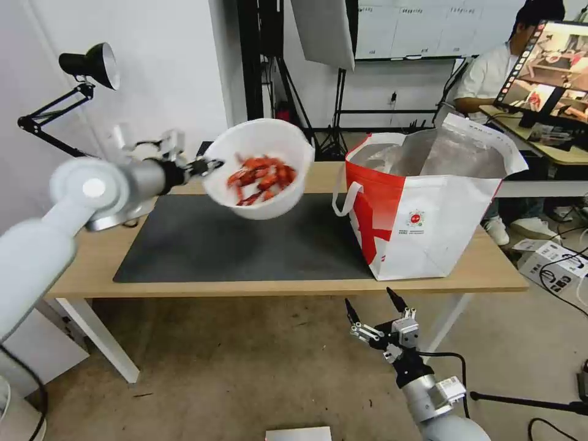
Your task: Pick up the trash from the table and place it into the takeout bag.
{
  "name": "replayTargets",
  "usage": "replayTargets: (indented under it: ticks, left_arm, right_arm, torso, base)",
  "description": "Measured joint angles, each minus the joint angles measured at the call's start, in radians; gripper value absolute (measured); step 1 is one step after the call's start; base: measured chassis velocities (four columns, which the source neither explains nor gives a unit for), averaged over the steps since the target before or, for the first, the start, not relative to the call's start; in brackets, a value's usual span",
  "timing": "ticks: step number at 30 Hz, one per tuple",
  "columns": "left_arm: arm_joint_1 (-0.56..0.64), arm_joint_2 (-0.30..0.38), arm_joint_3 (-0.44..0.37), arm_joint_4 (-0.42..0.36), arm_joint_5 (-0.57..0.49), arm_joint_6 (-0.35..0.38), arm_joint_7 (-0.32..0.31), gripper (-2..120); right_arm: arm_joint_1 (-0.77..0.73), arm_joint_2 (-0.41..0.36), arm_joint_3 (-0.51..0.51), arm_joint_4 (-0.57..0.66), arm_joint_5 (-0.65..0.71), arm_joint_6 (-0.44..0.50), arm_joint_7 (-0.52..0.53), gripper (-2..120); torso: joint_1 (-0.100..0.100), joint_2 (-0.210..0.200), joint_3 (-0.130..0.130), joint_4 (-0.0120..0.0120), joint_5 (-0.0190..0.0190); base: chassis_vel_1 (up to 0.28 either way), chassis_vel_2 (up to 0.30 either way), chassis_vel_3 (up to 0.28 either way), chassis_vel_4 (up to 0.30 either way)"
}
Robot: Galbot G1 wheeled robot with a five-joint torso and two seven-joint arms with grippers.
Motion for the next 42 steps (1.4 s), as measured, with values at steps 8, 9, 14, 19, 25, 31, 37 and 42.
replayTargets:
  ticks: [8, 9, 14, 19, 25, 31, 37, 42]
  left_arm:
    - [-0.111, -0.094, 0.110, 0.025, 0.001, -0.012, 0.007, 0]
    - [-0.132, -0.112, 0.128, 0.035, 0.001, -0.013, 0.007, 0]
    - [-0.189, -0.151, 0.158, 0.066, 0.001, -0.015, 0.006, 0]
    - [-0.281, -0.226, 0.200, 0.134, 0.002, -0.018, 0.004, 0]
    - [-0.386, -0.379, 0.266, 0.260, 0.003, -0.038, -0.011, 0]
    - [-0.428, -0.521, 0.314, 0.405, 0.016, -0.072, -0.057, 0]
    - [-0.438, -0.643, 0.363, 0.524, 0.100, -0.176, -0.095, 0]
    - [-0.413, -0.723, 0.401, 0.581, 0.239, -0.289, -0.127, 0]
  right_arm:
    - [0.000, 0.000, 0.000, 0.000, 0.000, 0.000, 0.000, 100]
    - [0.000, 0.000, 0.000, 0.000, 0.000, 0.000, 0.000, 100]
    - [0.000, 0.000, 0.000, 0.000, 0.000, 0.000, 0.000, 100]
    - [0.000, 0.000, 0.000, 0.000, 0.000, 0.000, 0.000, 100]
    - [0.000, 0.000, 0.000, 0.000, 0.000, 0.000, 0.000, 100]
    - [0.000, 0.000, 0.000, 0.000, 0.000, 0.000, 0.000, 100]
    - [0.000, 0.000, 0.000, 0.000, 0.000, 0.000, 0.000, 100]
    - [0.000, 0.000, 0.000, 0.000, 0.000, 0.000, 0.000, 100]
  torso:
    - [0.000, 0.000, 0.000, 0.0000, 0.0000]
    - [0.000, 0.000, 0.000, 0.0000, -0.0002]
    - [0.000, 0.000, 0.000, 0.0001, 0.0000]
    - [0.000, 0.000, 0.000, 0.0002, -0.0001]
    - [0.000, 0.000, 0.000, -0.0002, 0.0001]
    - [0.000, 0.000, 0.000, 0.0000, 0.0000]
    - [0.000, 0.000, 0.000, -0.0002, 0.0002]
    - [0.000, 0.000, 0.000, -0.0002, -0.0001]
  base:
    - [0.000, 0.000, 0.000, 0.000]
    - [0.000, 0.000, 0.000, 0.000]
    - [0.000, 0.000, 0.000, 0.000]
    - [0.000, 0.000, 0.000, 0.000]
    - [0.000, 0.000, 0.000, 0.000]
    - [0.000, 0.000, 0.000, 0.000]
    - [0.000, 0.000, 0.000, 0.000]
    - [0.000, 0.000, 0.000, 0.000]
